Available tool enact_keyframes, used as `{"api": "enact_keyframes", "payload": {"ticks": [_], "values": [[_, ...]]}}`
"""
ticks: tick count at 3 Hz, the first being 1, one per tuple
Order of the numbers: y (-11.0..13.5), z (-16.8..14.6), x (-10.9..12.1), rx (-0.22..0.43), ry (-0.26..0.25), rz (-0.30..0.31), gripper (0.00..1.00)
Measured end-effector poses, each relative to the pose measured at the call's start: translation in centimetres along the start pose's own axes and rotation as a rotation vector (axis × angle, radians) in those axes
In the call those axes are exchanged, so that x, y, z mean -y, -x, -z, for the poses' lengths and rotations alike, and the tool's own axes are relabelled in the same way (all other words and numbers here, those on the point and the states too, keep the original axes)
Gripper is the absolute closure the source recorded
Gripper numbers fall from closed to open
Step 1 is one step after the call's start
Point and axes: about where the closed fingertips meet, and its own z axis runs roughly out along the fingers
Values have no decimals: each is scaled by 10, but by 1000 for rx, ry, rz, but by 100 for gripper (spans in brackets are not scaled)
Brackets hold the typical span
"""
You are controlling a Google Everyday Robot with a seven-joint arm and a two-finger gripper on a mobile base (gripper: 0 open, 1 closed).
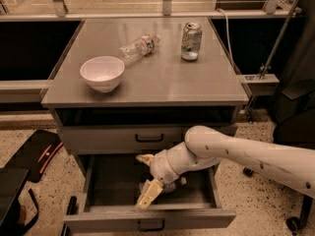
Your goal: Pick blue plastic bottle from middle drawer and place on counter
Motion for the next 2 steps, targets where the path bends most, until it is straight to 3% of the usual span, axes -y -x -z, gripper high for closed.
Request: {"api": "enact_keyframes", "payload": {"ticks": [1,2], "values": [[-5,1,-3,-85,-49,-15,0],[-21,7,-3,-267,-158,-14,0]]}}
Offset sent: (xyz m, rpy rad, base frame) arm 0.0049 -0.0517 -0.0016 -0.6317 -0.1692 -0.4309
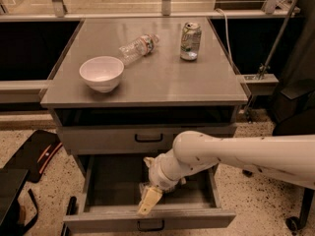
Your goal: Pick blue plastic bottle from middle drawer and place on counter
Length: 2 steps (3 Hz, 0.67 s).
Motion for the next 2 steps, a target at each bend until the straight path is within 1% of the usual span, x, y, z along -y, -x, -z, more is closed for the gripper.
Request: {"api": "enact_keyframes", "payload": {"ticks": [1,2], "values": [[10,0,-4,-62,-59,11,0],[12,0,-5,-59,-57,9,0]]}}
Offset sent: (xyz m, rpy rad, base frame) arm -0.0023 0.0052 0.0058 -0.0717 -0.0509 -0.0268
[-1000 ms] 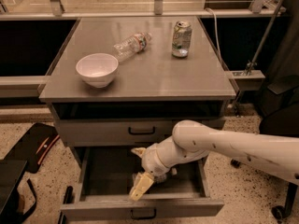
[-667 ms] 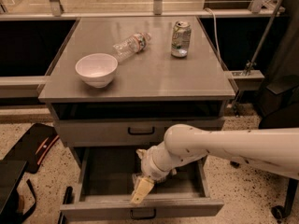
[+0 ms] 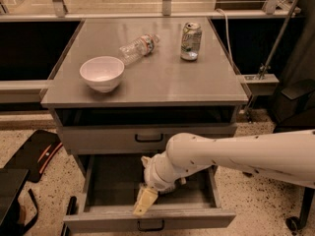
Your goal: Pick blue plastic bottle from middle drawer and place on counter
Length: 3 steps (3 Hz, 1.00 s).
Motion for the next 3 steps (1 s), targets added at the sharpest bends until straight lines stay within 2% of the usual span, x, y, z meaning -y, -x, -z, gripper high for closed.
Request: {"api": "enact_keyframes", "payload": {"ticks": [1,2,3], "values": [[-17,-7,18,33,-1,-43,0],[-44,-7,47,62,-43,-97,0],[-55,-1,64,27,-102,-90,0]]}}
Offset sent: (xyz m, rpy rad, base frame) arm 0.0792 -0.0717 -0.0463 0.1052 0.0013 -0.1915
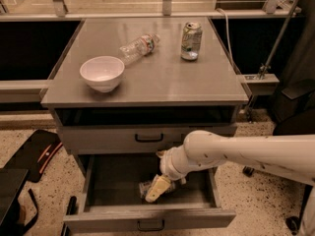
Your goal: Pick blue plastic bottle from middle drawer and place on counter
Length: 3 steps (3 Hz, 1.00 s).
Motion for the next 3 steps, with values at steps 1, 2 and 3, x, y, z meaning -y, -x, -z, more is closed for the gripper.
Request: {"api": "enact_keyframes", "payload": {"ticks": [1,2,3], "values": [[0,0,1,-1,-4,1,0],[-5,-15,-3,-23,5,-7,0],[-19,-52,-14,-57,27,-48,0]]}}
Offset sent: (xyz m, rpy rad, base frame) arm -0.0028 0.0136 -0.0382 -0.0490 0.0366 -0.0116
